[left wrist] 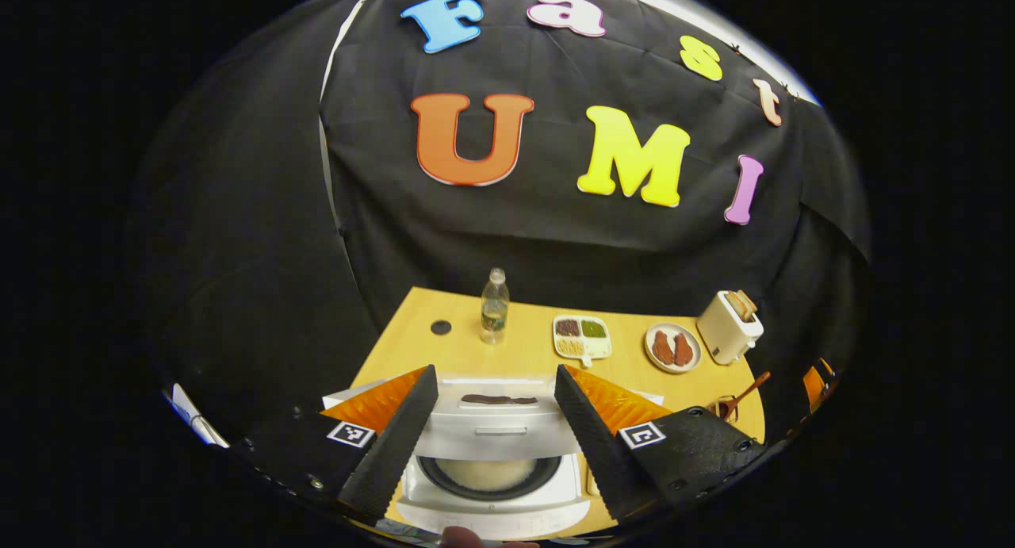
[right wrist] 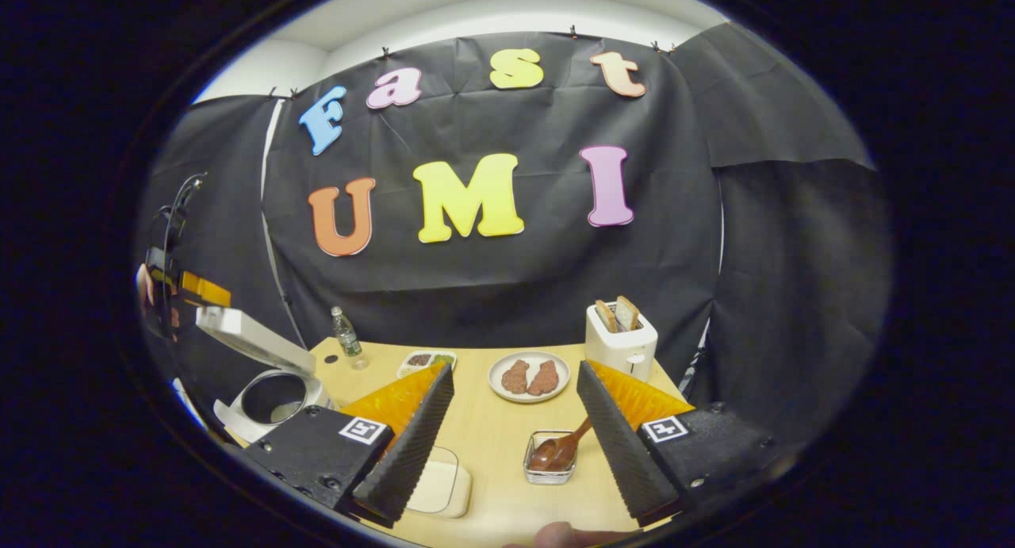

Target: Close the left gripper, press the button to open the rice cooker; take a wooden spoon from the chopstick holder with the right hand, scoop a spoonful of rice and pour it into the rice cooker, then put the wooden spoon back into the chopstick holder.

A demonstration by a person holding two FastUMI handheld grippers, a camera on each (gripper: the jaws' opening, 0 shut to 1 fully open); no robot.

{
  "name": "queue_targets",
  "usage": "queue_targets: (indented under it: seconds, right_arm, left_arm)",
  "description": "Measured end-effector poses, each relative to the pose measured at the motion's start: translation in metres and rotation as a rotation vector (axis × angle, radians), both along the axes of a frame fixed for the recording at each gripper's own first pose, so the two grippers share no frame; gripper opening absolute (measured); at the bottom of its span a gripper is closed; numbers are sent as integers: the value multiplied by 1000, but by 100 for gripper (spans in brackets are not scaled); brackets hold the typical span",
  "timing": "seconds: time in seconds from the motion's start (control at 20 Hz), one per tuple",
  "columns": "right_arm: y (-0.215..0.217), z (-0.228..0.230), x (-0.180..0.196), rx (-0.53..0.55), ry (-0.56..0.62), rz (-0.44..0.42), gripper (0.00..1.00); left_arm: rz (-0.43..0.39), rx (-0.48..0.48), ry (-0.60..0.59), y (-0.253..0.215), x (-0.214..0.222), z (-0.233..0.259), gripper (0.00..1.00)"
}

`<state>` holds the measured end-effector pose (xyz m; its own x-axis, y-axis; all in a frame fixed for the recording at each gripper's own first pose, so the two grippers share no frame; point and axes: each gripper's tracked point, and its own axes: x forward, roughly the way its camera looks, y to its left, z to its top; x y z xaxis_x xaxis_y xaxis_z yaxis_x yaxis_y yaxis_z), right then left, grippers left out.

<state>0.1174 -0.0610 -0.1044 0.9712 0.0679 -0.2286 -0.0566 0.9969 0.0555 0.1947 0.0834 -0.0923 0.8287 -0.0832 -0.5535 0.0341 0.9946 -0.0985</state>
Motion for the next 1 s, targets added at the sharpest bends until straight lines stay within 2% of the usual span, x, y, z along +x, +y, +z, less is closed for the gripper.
queue_targets:
  seconds: [0.1, 0.25, 0.55, 0.65, 0.7, 0.85, 0.9, 1.0]
  right_arm:
    - [7, -3, -7, -14, 7, 18, 100]
    - [16, -4, -15, -21, 10, 30, 100]
    - [36, -7, -24, -28, 26, 69, 100]
    - [40, -5, -24, -32, 22, 76, 96]
    - [42, -6, -24, -31, 24, 82, 100]
    - [50, -7, -23, -23, 25, 95, 100]
    - [53, -9, -23, -16, 28, 100, 100]
    - [59, -11, -24, 2, 29, 107, 100]
  left_arm:
    - [9, -2, 43, 2, -22, -29, 96]
    - [27, -61, 104, 1, -47, -64, 96]
    - [-8, -104, 253, -3, -73, -135, 97]
    - [-25, -92, 271, -2, -74, -145, 97]
    - [-37, -84, 280, -2, -76, -147, 97]
    - [-35, -83, 323, -3, -80, -158, 96]
    - [-38, -79, 311, -3, -79, -156, 100]
    - [-53, -63, 310, -3, -84, -160, 98]
